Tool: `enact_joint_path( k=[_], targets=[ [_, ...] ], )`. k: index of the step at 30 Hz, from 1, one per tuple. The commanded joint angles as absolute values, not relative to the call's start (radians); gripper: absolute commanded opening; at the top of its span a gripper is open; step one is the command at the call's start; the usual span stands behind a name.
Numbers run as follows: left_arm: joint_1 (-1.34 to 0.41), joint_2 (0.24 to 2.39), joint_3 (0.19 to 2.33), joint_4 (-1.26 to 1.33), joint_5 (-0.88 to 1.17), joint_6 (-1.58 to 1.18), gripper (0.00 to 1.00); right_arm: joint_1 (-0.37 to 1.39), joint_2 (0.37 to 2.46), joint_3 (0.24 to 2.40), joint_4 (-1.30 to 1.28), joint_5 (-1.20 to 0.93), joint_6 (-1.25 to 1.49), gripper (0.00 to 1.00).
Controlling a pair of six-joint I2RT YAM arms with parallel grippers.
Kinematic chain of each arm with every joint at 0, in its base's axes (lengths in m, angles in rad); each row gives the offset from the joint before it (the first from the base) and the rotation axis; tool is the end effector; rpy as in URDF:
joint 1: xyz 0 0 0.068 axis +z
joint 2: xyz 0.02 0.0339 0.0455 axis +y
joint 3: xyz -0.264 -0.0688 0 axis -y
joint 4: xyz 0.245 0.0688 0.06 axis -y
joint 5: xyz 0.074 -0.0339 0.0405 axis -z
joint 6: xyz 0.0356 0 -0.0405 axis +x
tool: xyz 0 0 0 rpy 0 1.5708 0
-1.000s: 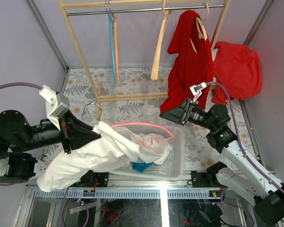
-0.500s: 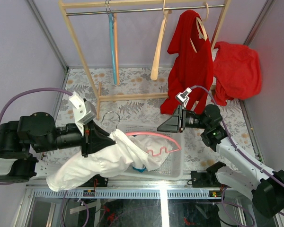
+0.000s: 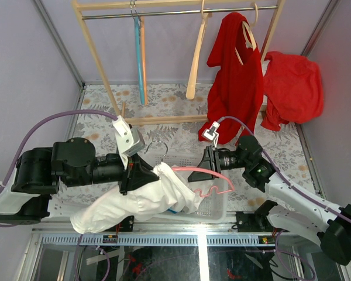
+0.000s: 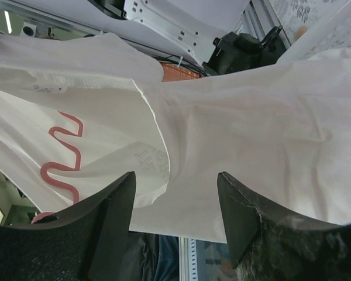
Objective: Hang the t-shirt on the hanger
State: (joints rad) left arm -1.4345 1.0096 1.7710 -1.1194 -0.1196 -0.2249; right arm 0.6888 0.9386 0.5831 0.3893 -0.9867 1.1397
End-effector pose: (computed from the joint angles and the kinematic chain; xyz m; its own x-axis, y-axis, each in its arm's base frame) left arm 0.0202 -0.1162 0.5112 -0.2624 0.2836 -0.9223 0.9335 0.3169 -0.1681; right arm 0.1418 0.1552 0.3006 -0.8923 -0.0857 -0.4432 -0.4391 -0.0631 0.8962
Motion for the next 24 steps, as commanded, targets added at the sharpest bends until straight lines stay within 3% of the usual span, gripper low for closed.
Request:
enact_joint_path(
  k=[1, 9, 13, 16, 21, 24],
  targets=[
    [-1.434, 0.997, 1.776, -1.009, -0.096, -0.198, 0.00, 0.737, 0.957, 0.629, 0.384, -0.990, 1.120, 0.65],
    [-1.435, 1.003, 1.776, -1.008, -0.096, -0.196, 0.00, 0.813, 1.024, 0.676, 0.404, -0.974, 1.114, 0.59],
    [-1.435, 0.994, 1.770, -1.013, -0.103, -0.199, 0.00, 0.816, 1.036, 0.691, 0.405, -0.980, 1.114, 0.46],
    [-1.435, 0.976, 1.757, -1.017, -0.121, -0.205, 0.00, 0.816, 1.026, 0.698, 0.392, -0.977, 1.111, 0.24],
    [-1.435, 0.936, 1.734, -1.011, -0.141, -0.211, 0.00, 0.816, 1.001, 0.720, 0.318, -0.956, 1.071, 0.00],
    [-1.436, 0.925, 1.735, -1.013, -0.143, -0.213, 0.00, 0.815, 0.996, 0.756, 0.224, -0.941, 1.013, 0.00]
  ],
)
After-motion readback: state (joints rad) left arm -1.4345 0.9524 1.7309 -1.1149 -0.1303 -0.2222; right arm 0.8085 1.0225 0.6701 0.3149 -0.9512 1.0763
